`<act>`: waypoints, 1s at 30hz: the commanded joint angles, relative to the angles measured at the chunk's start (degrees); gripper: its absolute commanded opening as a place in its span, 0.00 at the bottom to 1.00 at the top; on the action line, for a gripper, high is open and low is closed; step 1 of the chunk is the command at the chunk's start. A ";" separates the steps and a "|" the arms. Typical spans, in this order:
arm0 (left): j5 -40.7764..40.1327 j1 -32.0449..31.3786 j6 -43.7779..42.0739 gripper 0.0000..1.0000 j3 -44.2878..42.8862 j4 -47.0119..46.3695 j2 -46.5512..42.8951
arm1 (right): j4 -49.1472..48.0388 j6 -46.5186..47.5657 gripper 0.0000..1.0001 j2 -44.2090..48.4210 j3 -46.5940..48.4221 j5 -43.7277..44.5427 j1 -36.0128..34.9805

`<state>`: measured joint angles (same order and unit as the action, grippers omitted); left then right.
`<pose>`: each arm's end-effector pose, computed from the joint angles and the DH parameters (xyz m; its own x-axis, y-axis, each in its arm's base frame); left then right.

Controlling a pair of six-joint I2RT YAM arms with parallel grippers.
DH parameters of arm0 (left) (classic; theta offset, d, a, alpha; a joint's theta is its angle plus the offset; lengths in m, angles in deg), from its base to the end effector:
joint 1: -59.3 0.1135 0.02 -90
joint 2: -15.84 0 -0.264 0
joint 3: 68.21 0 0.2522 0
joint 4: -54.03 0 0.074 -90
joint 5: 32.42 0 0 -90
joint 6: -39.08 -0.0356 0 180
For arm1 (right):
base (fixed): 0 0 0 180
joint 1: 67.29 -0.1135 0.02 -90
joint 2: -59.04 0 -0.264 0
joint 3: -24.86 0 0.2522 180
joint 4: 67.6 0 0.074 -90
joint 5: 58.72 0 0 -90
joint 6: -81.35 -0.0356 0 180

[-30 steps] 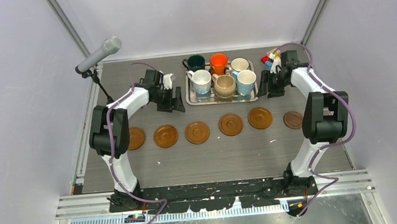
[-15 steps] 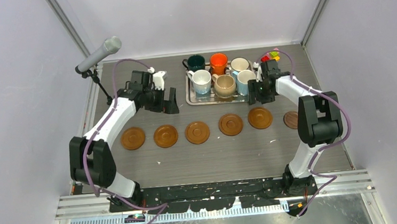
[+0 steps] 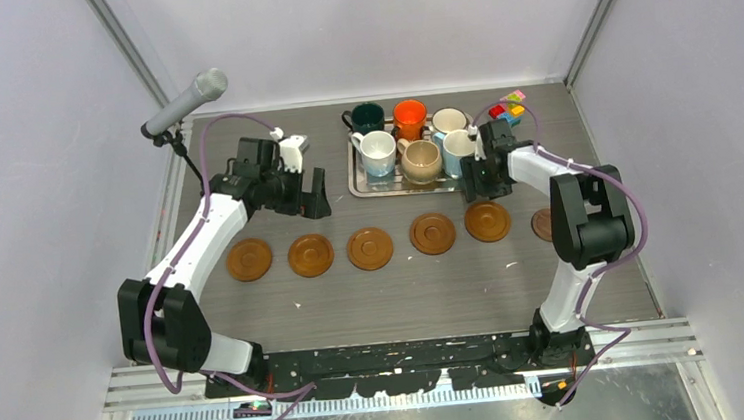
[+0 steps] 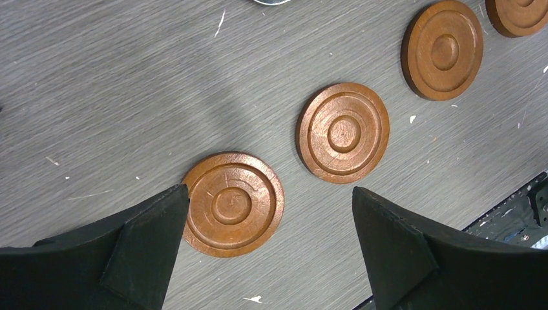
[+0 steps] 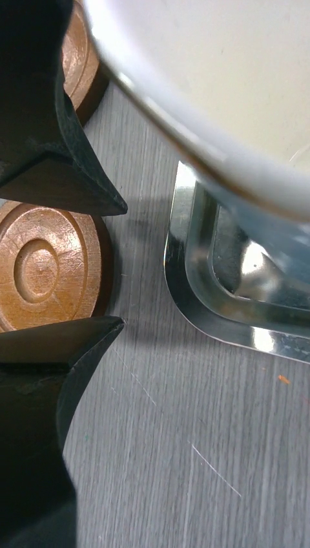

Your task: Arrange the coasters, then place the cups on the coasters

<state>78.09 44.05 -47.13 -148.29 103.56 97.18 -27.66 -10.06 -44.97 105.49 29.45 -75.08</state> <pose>0.2864 -0.0910 0.2858 -0.7763 0.1475 -0.6128 0.4096 0.8570 -0.3127 0.3611 0.0505 0.1717 -0.8887 -0.0968 -0.4482 -0.1279 0.9910 0.0396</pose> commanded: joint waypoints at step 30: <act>0.41 0.22 -5.29 1.00 0.58 1.43 -1.82 | 10.68 7.49 0.63 9.43 8.49 -7.13 -0.02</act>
<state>77.06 44.05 -48.68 -146.98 103.91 95.96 -19.77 -5.53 -39.26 108.05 26.22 -75.11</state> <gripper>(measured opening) 0.996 0.632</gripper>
